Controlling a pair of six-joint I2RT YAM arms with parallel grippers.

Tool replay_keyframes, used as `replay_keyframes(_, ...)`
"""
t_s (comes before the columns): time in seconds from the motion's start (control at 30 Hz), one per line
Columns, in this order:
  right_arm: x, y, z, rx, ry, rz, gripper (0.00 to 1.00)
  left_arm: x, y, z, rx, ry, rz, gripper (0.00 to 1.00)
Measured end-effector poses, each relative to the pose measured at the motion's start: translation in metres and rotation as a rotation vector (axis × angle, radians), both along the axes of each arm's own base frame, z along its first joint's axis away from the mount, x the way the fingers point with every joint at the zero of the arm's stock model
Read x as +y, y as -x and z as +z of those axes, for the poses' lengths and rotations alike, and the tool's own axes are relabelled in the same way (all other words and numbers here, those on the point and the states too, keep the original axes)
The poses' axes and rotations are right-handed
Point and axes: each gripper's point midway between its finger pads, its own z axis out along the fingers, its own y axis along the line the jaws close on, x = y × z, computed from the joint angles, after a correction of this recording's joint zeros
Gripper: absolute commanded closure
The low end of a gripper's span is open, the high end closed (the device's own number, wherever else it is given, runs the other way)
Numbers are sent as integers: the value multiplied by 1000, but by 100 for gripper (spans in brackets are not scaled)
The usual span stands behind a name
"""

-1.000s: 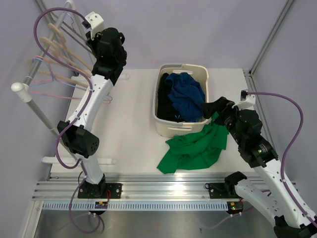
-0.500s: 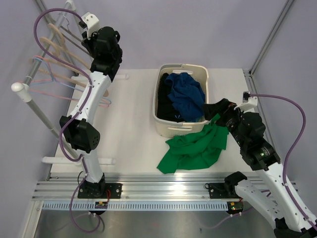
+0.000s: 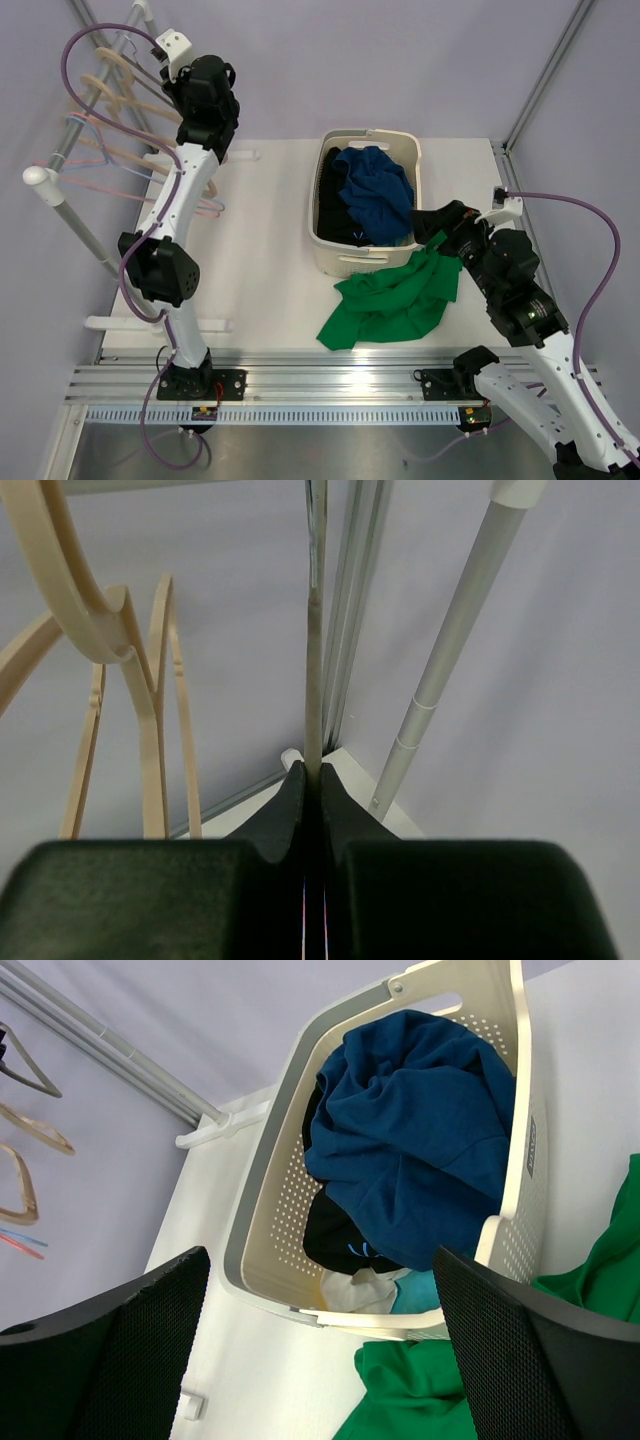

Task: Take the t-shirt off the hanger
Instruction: Place the hanger at the clothesline, then place the T-shirt in the bin.

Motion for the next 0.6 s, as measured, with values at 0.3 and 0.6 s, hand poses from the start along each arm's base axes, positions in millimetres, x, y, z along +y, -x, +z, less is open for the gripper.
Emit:
replay_keyframes(0.3,-2,4,4,-17,-2,1,1,1,-12,-16,16,1,6,98)
replay_keyframes(0.6,-2,3,4,-15,-1,1,1,-10,-19,-30,28,17,-80,1)
